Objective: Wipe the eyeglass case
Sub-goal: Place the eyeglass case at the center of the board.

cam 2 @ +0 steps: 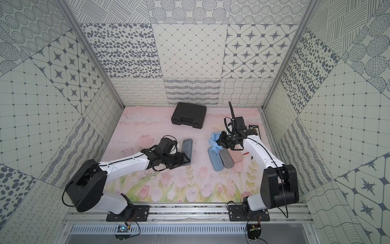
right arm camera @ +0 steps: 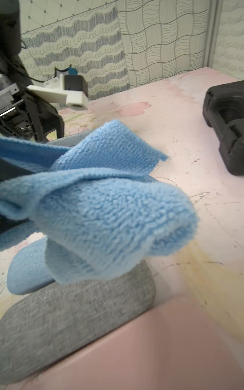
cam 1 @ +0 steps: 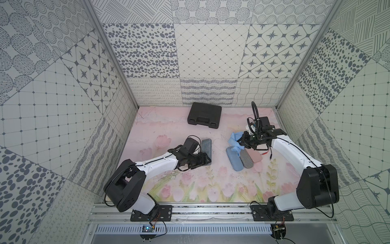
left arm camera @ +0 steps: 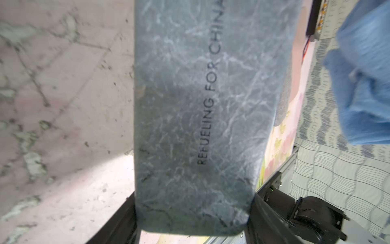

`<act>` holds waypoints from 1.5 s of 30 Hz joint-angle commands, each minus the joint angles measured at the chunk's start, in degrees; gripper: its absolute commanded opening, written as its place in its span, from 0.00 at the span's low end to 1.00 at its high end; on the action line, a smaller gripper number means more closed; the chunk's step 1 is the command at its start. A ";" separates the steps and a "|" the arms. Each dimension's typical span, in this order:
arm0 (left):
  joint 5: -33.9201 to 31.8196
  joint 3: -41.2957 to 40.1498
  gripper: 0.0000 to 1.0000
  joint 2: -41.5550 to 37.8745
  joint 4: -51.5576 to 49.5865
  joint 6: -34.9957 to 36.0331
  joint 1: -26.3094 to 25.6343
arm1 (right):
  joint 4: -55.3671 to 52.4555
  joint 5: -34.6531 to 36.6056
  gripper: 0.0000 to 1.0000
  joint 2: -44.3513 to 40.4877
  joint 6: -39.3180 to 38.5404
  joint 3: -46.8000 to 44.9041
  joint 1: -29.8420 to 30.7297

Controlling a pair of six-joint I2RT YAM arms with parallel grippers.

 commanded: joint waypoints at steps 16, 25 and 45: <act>-11.30 16.75 0.38 17.93 -12.12 -13.37 -13.59 | 14.96 0.32 0.00 7.43 9.44 3.44 0.57; -14.26 16.14 0.70 11.70 -10.77 -7.50 -14.00 | 11.94 -0.67 0.00 6.80 5.95 2.93 0.85; -36.43 11.83 0.99 -5.96 -16.77 5.77 -11.17 | 4.16 2.62 0.00 11.61 0.74 10.56 6.33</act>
